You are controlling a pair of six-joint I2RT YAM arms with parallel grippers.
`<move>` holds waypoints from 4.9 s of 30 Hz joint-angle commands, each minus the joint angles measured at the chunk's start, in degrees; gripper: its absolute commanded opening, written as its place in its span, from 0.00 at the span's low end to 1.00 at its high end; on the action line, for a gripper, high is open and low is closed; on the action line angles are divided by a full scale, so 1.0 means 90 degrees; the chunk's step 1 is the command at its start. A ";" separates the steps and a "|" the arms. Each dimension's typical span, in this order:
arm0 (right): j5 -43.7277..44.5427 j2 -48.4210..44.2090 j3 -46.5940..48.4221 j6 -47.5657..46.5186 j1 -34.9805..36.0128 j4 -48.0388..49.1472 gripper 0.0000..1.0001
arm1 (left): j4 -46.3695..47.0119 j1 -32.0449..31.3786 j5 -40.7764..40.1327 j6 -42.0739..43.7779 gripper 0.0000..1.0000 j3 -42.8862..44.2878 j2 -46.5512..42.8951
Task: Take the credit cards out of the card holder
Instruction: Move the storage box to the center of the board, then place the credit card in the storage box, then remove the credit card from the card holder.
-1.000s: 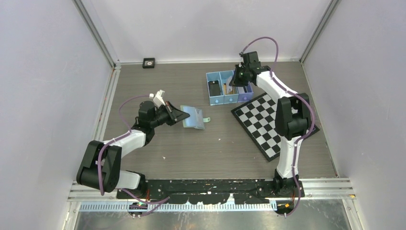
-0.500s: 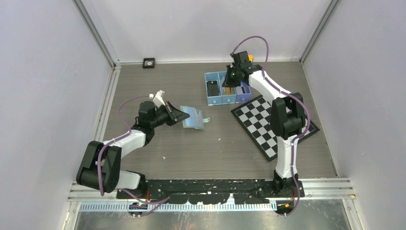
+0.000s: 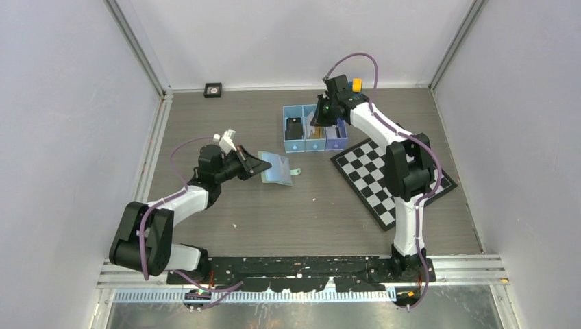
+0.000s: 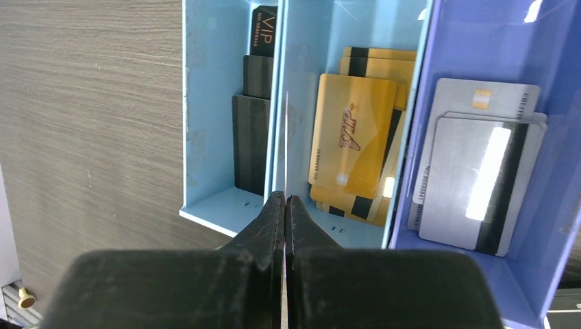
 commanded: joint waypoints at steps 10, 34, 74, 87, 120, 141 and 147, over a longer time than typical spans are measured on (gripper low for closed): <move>0.0639 -0.0836 -0.0196 0.0059 -0.0274 0.0223 0.00 | 0.0140 -0.0022 -0.0023 0.0128 0.00 0.0227 -0.0231; 0.0325 -0.0350 0.0381 -0.1271 -0.1016 -0.0360 0.00 | 0.0121 -0.0022 -0.0023 0.0131 0.00 0.0241 -0.0248; 0.1439 -0.2634 -0.2515 0.0239 0.0754 0.1093 0.73 | 0.0727 0.0006 0.0305 -0.0093 0.00 0.0153 -0.0357; 0.1980 -0.4815 -0.5303 0.1416 0.0993 0.2683 0.93 | 0.1586 0.0100 0.0572 -0.0517 0.05 -0.0070 -0.0939; -0.2214 -0.4945 -0.8281 0.4493 0.0017 1.0952 0.89 | 0.4972 -0.0878 0.1128 -0.2264 0.00 0.0585 -0.0307; -0.1810 -0.5215 -0.7943 0.3488 -0.0003 0.8805 0.00 | -0.1526 -0.0818 -0.1645 0.0790 0.54 0.1091 -0.1276; -0.1229 -0.5481 -0.7782 0.2845 -0.0001 0.7542 0.00 | -0.2299 -0.0808 -0.2879 0.0936 0.88 0.1049 -0.1802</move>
